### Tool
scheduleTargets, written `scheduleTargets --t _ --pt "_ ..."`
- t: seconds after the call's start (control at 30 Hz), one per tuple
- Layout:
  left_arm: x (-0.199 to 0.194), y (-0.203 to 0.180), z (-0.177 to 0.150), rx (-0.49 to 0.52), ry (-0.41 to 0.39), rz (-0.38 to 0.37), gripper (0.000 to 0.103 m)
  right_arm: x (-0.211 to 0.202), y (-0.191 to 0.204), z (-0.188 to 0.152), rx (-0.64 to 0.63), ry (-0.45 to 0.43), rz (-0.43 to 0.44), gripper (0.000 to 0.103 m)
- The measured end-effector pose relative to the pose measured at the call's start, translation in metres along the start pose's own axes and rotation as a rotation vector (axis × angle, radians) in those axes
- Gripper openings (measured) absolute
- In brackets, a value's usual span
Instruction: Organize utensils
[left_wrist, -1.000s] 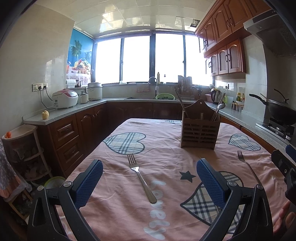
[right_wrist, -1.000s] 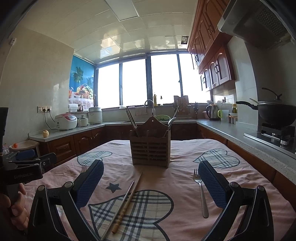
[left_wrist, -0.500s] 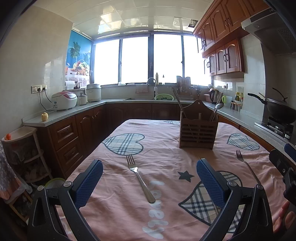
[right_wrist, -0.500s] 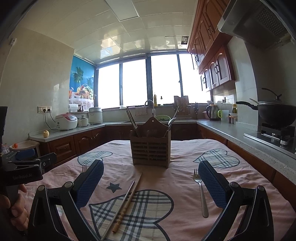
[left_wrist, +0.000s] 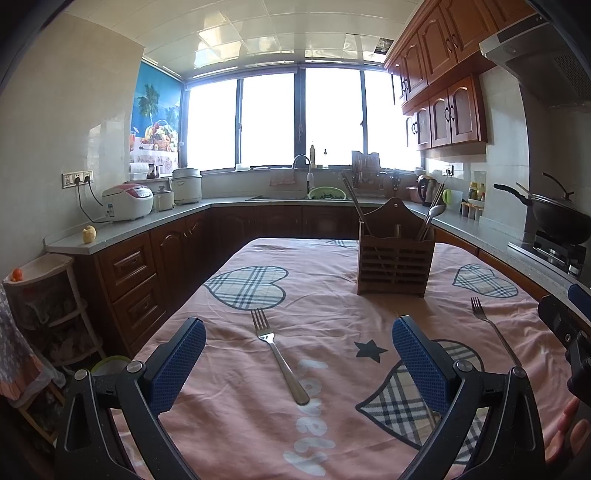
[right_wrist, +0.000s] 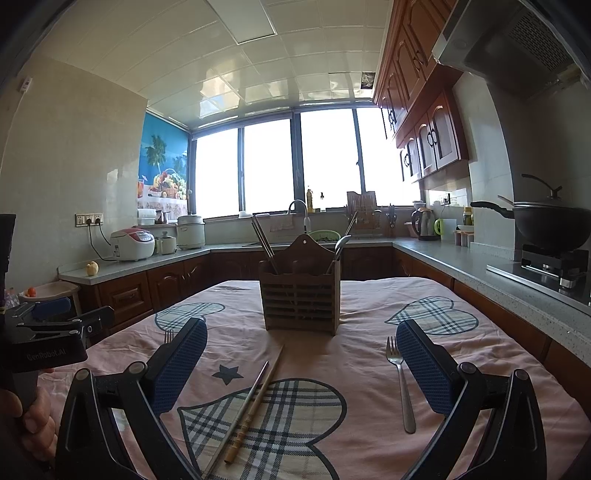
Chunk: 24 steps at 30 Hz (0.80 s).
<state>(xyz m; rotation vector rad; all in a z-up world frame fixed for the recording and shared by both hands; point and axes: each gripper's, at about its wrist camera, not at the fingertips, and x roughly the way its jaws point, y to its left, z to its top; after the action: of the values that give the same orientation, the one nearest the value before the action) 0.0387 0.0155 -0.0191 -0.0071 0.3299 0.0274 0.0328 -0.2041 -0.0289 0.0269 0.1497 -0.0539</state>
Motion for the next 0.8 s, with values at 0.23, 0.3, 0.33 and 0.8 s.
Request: scheduleTargets --t 0.23,0.3,0.33,0.8 --pt "0.0000 -0.0015 -0.0005 0.005 -0.001 0.005 0.102 -0.0012 0.0010 0.0021 -0.001 -0.001 0.004 0.103" --pt "0.0004 -0.0014 -0.0004 0.006 -0.001 0.004 0.102 -0.0013 0.0013 0.0021 0.000 -0.001 0.003 0.103" --pt "0.0004 -0.0014 -0.0009 0.007 -0.001 0.004 0.102 -0.0013 0.0015 0.0023 -0.001 0.000 0.004 0.103" --pt "0.0030 -0.0010 -0.0013 0.010 0.007 0.000 0.102 -0.0007 0.0035 0.0026 -0.001 0.001 0.008 0.103"
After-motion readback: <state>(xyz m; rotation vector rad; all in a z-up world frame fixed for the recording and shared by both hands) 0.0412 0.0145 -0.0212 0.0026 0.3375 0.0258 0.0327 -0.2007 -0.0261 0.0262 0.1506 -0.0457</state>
